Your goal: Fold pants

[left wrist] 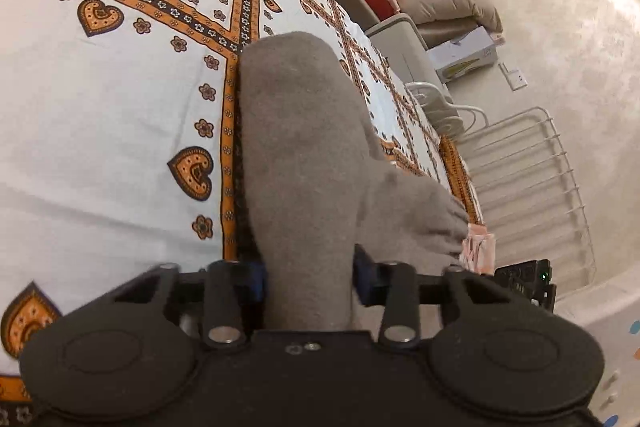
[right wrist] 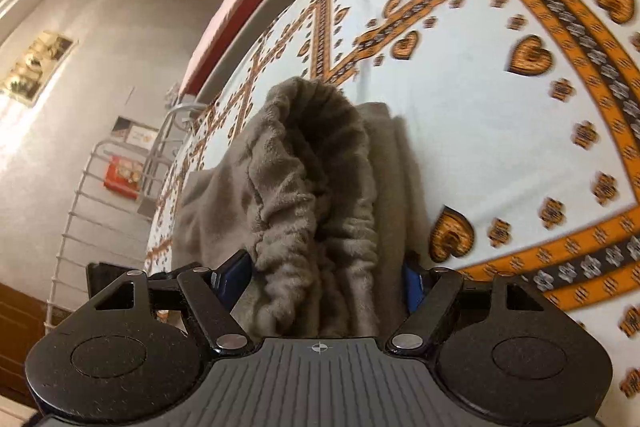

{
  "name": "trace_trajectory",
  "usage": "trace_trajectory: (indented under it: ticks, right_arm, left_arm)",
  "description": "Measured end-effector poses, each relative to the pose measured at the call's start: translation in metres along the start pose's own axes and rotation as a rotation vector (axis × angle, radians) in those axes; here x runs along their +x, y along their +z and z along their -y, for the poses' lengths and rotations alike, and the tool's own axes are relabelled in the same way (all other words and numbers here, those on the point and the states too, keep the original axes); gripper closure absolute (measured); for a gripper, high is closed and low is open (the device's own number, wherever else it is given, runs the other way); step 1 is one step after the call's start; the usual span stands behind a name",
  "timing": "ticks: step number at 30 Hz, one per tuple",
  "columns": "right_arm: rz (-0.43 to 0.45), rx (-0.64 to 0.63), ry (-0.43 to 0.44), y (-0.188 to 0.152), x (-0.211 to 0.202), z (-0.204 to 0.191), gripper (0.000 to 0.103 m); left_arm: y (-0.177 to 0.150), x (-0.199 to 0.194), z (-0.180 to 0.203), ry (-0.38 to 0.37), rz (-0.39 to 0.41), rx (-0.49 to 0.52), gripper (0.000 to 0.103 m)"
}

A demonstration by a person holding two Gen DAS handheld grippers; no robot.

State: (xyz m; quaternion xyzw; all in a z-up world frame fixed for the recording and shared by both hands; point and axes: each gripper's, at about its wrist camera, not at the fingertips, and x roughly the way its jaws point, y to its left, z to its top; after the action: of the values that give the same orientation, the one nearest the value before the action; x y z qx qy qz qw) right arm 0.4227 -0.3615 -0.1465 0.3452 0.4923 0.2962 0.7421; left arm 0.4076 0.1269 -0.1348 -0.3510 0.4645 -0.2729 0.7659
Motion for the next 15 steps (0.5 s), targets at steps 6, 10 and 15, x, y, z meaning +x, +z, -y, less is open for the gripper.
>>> trace_trajectory:
  ticks: [6, 10, 15]
  right_arm:
    - [0.053, -0.076, 0.060, 0.009, -0.003, -0.028, 0.052]
    - [0.077, -0.136, 0.076, 0.036, 0.005, -0.049, 0.052]
    - [0.140, -0.162, 0.096, 0.087, 0.023, -0.050, 0.052]
  left_arm:
    - [0.011, -0.012, 0.012, -0.059, 0.067, 0.007, 0.083]
    - [0.042, -0.010, 0.028, -0.034, 0.139, 0.044, 0.083]
    - [0.095, 0.014, 0.032, -0.021, 0.225, 0.065, 0.082]
